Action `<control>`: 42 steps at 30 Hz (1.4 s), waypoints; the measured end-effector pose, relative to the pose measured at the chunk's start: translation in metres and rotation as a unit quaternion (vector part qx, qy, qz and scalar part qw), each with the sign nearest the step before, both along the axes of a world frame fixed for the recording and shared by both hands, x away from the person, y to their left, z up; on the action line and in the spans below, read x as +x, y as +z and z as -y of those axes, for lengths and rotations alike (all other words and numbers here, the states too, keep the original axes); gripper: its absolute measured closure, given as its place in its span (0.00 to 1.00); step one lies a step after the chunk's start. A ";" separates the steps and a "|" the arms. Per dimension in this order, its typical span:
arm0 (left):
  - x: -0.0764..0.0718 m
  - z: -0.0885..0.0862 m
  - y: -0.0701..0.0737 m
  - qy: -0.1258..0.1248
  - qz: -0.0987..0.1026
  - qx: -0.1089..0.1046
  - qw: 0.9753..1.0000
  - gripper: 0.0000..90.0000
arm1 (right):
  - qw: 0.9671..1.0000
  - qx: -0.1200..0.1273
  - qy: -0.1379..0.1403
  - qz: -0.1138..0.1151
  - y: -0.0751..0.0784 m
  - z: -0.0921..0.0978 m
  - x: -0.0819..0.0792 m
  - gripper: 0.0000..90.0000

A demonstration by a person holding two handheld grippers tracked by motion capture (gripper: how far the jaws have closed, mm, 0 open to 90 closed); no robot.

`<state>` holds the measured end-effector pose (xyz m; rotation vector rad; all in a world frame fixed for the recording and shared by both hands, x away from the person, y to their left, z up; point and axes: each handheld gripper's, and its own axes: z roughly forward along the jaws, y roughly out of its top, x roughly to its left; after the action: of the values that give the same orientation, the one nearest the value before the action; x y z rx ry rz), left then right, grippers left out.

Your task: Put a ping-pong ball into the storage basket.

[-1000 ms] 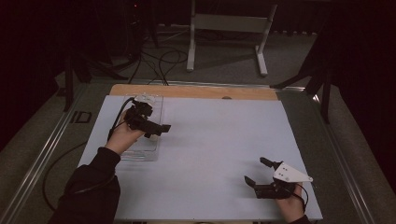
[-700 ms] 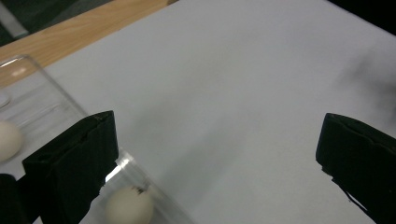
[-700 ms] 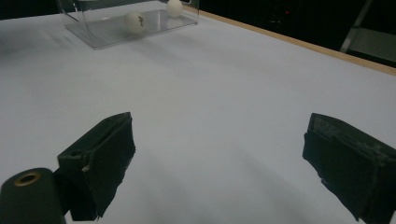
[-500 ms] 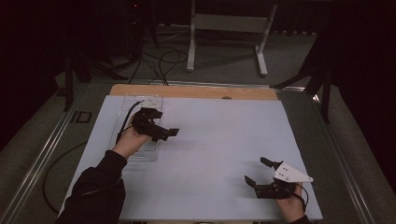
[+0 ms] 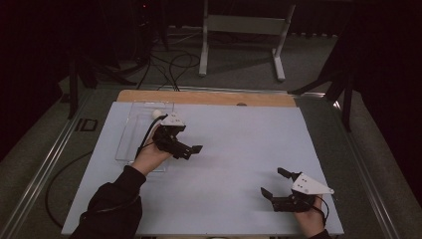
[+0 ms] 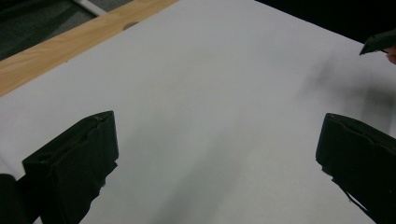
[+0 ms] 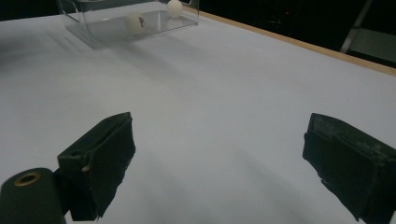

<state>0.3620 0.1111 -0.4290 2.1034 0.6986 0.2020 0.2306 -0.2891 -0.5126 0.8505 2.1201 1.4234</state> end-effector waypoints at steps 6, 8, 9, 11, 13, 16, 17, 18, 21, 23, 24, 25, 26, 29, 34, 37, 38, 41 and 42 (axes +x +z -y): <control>-0.006 0.006 -0.004 -0.002 0.004 -0.005 1.000 0.00 | 1.000 -0.001 0.001 0.000 0.000 0.000 0.000 0.10; -0.007 0.009 -0.007 -0.008 0.002 -0.004 1.000 0.00 | 1.000 -0.001 0.001 0.000 0.000 0.000 0.000 0.10; -0.008 0.010 -0.008 -0.011 0.002 -0.003 1.000 0.00 | 1.000 0.000 0.001 0.000 0.000 0.000 0.000 0.10; -0.009 0.013 -0.011 -0.011 -0.001 0.001 1.000 0.00 | 1.000 0.000 0.000 0.000 0.000 0.000 0.000 0.10; -0.009 0.014 -0.013 -0.010 -0.001 -0.003 1.000 0.00 | 1.000 0.000 0.001 -0.001 0.000 0.000 0.000 0.10; -0.011 0.016 -0.014 -0.012 0.004 -0.004 1.000 0.00 | 1.000 -0.001 0.001 0.000 0.000 0.000 0.000 0.10; -0.012 0.017 -0.014 -0.016 0.001 -0.005 1.000 0.00 | 1.000 -0.001 0.002 0.001 0.000 0.000 0.001 0.10; -0.012 0.018 -0.015 -0.018 -0.002 -0.006 1.000 0.00 | 1.000 0.000 0.002 0.001 0.000 0.000 0.001 0.10; -0.015 0.021 -0.017 -0.025 -0.002 -0.004 1.000 0.00 | 1.000 0.000 0.001 0.001 0.000 0.000 0.000 0.10; -0.018 0.022 -0.017 -0.030 -0.001 -0.004 1.000 0.00 | 1.000 -0.001 0.000 0.002 0.001 0.000 0.000 0.10; -0.019 0.023 -0.017 -0.032 -0.002 -0.004 0.999 0.00 | 1.000 0.000 0.001 0.002 0.000 0.000 0.000 0.10; -0.021 0.024 -0.017 -0.032 -0.002 -0.003 0.999 0.00 | 1.000 0.000 0.001 0.002 0.000 0.000 0.000 0.10; -0.023 0.024 -0.016 -0.037 -0.005 -0.003 0.999 0.00 | 1.000 -0.001 0.001 0.002 0.001 0.000 0.000 0.10; -0.027 0.024 -0.017 -0.042 -0.007 -0.004 0.999 0.00 | 1.000 -0.001 0.002 0.002 0.001 0.000 0.000 0.10; -0.033 0.025 -0.020 -0.051 -0.014 -0.001 0.999 0.00 | 1.000 -0.001 0.002 0.002 0.000 -0.001 0.000 0.10; -0.037 0.025 -0.023 -0.053 -0.018 -0.002 0.998 0.00 | 1.000 -0.001 0.001 0.002 0.000 0.000 0.000 0.10; -0.039 0.025 -0.024 -0.054 -0.019 -0.003 0.998 0.00 | 1.000 -0.001 0.002 0.002 0.000 0.000 0.000 0.10; -0.043 0.025 -0.026 -0.065 -0.021 0.000 0.998 0.00 | 1.000 -0.002 0.002 0.003 0.001 0.000 0.000 0.10; -0.044 0.025 -0.026 -0.065 -0.022 0.003 0.998 0.00 | 1.000 -0.002 0.002 0.004 0.001 0.000 0.000 0.10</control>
<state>0.3177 0.0860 -0.4553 2.1563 0.5842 0.0863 0.2307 -0.2887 -0.5119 0.8391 2.1198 1.4212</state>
